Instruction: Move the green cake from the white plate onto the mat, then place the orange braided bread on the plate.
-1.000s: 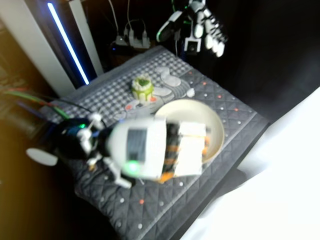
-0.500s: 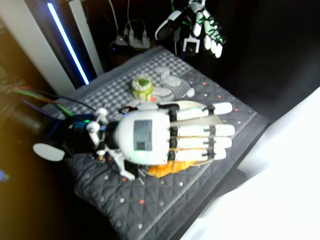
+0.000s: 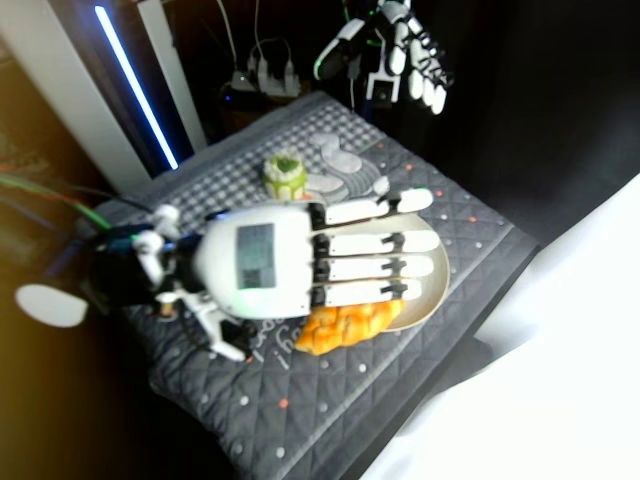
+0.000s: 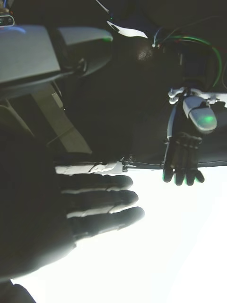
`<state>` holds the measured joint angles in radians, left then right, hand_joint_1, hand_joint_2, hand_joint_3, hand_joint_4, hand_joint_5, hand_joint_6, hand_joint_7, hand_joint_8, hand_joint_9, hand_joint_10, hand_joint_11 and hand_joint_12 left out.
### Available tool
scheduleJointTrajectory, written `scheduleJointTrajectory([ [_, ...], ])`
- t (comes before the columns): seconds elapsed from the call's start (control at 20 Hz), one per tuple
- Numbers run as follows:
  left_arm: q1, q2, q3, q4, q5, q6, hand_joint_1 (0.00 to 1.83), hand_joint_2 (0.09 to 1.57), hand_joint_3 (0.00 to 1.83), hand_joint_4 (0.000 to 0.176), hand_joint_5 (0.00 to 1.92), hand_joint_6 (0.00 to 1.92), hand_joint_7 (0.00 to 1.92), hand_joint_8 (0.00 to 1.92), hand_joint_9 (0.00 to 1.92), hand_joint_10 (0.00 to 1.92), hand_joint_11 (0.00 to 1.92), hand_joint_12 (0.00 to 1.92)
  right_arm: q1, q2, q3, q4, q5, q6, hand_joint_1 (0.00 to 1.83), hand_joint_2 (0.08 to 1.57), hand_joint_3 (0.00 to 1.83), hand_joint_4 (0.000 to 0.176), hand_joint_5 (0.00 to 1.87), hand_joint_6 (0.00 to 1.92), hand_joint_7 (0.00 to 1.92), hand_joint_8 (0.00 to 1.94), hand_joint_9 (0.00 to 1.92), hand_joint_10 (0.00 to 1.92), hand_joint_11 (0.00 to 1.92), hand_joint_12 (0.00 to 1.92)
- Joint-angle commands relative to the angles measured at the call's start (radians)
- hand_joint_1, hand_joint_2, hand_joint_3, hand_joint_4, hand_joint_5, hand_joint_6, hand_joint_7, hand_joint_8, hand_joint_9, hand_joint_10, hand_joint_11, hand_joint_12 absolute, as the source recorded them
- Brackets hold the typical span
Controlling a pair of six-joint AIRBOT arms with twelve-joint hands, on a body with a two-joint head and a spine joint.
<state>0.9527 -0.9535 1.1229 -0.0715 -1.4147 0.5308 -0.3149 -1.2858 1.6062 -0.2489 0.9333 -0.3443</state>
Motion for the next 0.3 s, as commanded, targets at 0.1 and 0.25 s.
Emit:
scheduleJointTrajectory([
  [0.1,0.009,0.018,-0.012,-0.019,-0.129,-0.006,0.79,0.74,0.0,0.176,0.26,0.01,0.25,0.01,0.22,0.01,0.05,0.43,0.011,0.056,-0.033,0.038,0.12,-0.008,0.85,0.84,0.0,0.11,0.31,0.0,0.27,0.01,0.28,0.01,0.19,0.53],
  [0.25,0.042,0.029,-0.025,-0.046,-0.16,-0.001,0.8,0.73,0.0,0.176,0.27,0.01,0.25,0.01,0.22,0.01,0.04,0.43,0.011,0.089,-0.075,0.038,0.12,-0.046,0.79,0.86,0.01,0.108,0.27,0.0,0.31,0.01,0.3,0.01,0.19,0.44],
])
